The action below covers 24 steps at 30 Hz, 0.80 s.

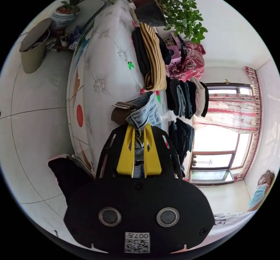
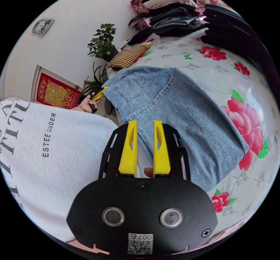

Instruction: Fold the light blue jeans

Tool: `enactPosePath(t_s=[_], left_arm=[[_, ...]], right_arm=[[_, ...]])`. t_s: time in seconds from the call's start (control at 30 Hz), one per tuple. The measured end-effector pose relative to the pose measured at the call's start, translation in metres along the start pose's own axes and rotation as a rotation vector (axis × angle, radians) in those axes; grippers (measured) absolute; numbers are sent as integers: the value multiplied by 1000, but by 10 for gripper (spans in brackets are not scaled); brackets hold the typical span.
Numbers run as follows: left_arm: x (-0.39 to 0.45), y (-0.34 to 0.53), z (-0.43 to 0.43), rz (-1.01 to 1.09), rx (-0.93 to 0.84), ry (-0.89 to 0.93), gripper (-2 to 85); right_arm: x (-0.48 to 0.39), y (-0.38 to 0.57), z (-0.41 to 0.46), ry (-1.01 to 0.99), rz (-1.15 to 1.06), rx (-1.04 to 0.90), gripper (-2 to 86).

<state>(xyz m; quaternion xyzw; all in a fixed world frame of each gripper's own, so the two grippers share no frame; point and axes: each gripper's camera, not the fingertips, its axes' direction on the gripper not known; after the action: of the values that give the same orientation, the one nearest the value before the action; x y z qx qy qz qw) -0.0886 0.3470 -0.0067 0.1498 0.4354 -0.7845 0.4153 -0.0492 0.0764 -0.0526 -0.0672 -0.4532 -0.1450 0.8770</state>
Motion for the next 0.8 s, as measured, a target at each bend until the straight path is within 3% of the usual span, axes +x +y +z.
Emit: enactPosePath(t_s=[0.17,0.27,0.33,0.37,0.43,0.53,0.67,0.8], left_arm=[[98,8,25,350,-94,92,40],[198,44,60,693,-263,182,39],[278,108,92,1017,-465,306,40],[294,128,101,1090,-526,343,40],[331,209,145,1263,-821,486,48],[325,285,205,1269,-1075,496,86],[292,308,249,1201,-1124,340,94],[246,276,281,1094,-1084,100,93]], right_arm=[[26,21,-39,-16,134,148,56],[46,44,-70,-9,229,253,59],[67,70,-98,-31,329,363,62],[72,77,-104,-37,355,389,63],[92,107,-126,-46,456,488,68],[113,146,-145,-81,576,612,78],[129,184,-153,-147,687,707,92],[141,198,-148,-156,755,677,107]])
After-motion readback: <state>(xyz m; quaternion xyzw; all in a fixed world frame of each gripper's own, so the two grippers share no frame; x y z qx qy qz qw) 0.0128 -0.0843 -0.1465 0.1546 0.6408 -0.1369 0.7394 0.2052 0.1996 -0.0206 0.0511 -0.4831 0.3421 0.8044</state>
